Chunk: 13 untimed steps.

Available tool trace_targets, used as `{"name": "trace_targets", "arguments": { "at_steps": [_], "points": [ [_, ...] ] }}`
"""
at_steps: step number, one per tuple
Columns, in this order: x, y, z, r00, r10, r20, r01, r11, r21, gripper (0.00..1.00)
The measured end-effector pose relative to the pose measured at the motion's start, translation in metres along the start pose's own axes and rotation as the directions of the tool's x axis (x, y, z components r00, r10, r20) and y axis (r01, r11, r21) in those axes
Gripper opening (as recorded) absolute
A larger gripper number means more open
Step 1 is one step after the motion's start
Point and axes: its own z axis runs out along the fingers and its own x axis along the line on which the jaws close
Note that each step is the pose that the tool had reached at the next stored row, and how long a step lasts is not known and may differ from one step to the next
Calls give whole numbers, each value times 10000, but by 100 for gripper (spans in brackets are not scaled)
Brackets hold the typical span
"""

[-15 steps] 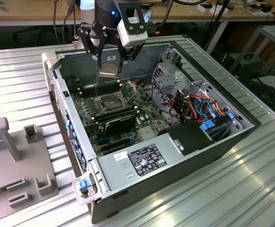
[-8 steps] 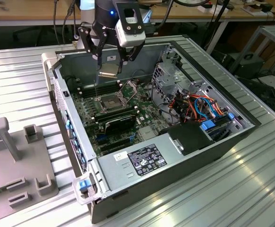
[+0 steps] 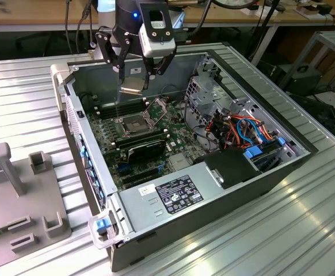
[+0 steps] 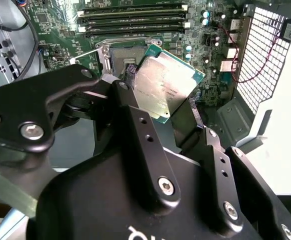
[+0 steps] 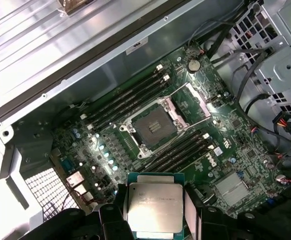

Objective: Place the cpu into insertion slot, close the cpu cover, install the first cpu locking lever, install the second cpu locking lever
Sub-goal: 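Place the cpu into insertion slot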

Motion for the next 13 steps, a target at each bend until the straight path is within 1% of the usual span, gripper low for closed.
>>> {"name": "trace_targets", "arguments": {
  "at_steps": [8,13],
  "points": [
    [0,0,1,9993,383,18,-383,9993,8,54],
    [-2,2,1,9976,689,31,-689,9976,15,54]
  ]
}}
